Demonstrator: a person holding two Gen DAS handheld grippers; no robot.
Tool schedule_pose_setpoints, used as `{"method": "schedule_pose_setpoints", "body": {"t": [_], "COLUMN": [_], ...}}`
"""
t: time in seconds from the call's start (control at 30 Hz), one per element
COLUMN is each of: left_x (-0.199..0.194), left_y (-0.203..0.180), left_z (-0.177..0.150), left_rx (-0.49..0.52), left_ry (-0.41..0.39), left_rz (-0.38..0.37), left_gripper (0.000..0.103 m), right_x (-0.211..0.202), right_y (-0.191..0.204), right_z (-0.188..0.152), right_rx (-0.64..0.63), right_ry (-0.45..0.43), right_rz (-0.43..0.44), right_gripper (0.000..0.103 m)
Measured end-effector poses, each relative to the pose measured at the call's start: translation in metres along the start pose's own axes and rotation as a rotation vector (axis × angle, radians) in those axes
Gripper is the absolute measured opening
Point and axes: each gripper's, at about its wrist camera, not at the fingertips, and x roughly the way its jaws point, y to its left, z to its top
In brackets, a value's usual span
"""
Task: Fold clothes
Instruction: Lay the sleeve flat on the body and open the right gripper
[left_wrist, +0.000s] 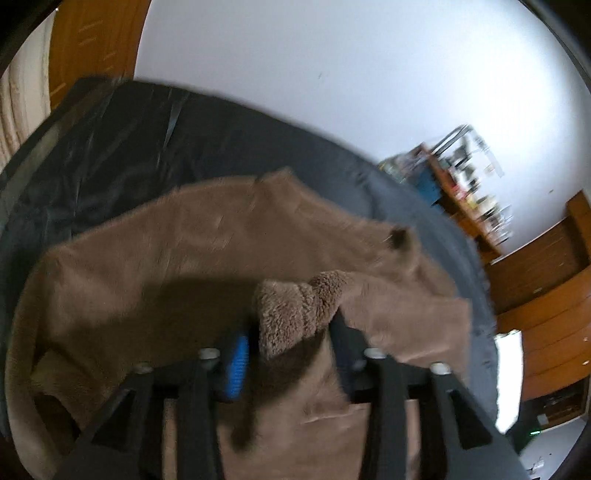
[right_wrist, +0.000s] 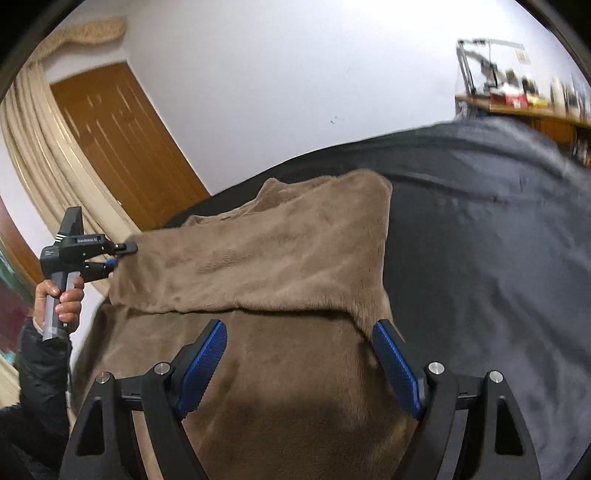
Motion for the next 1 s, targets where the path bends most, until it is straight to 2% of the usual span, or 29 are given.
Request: {"method": "schedule_pose_setpoints", "body": {"t": [0.1,0.2,0.43,0.57,0.7,0.77,0.83,0.87,0.9,0.97,1.0], "left_x": [0.023,0.023,-0.001,-0.003,0.004,0.008,0.012,0.013,0.014,0.015,0.016], "left_y": [-0.002,0.009,0.048,0.054,0.040,0.032,0.026,0.023,0.020,0.015,0.012], "left_z": [-0.014,-0.024,-0.030,-0.036,-0.037,-0.037,-0.036,-0.037,-0.037,-0.039,-0.040], "left_rx": [0.003,-0.013,-0.098,-0.107,-0.071,-0.057,-0.050,-0.044,-0.039,-0.033,-0.035], "left_ry": [0.052,0.062,0.023,0.030,0.044,0.051,0.063,0.069,0.077,0.096,0.107], "left_rz": [0.004,-0.014,-0.027,-0.052,-0.057,-0.062,-0.074,-0.083,-0.088,-0.096,-0.109], "left_gripper": [0.063,0.064,0.070,0.073,0.078,0.078,0.078,0.076,0.069,0.048,0.045], "right_x": [0.005,0.020,0.041,0.038,0.035,0.031,0.030,0.029,0.030,0.034,0.038], "right_y": [0.020,0.027,0.012,0.013,0.014,0.019,0.031,0.038,0.046,0.055,0.058], "right_z": [0.006,0.011,0.002,0.002,0.002,0.000,-0.005,-0.008,-0.012,-0.018,-0.020], "right_rx": [-0.076,-0.147,-0.133,-0.171,-0.209,-0.259,-0.371,-0.430,-0.507,-0.613,-0.645], "right_ry": [0.019,0.049,0.101,0.081,0.060,0.040,0.012,-0.002,-0.014,-0.009,0.001], "right_rz": [-0.065,-0.128,-0.217,-0.256,-0.294,-0.268,-0.278,-0.285,-0.298,-0.306,-0.304], "right_gripper": [0.083,0.083,0.083,0.083,0.083,0.083,0.083,0.083,0.083,0.083,0.083]}}
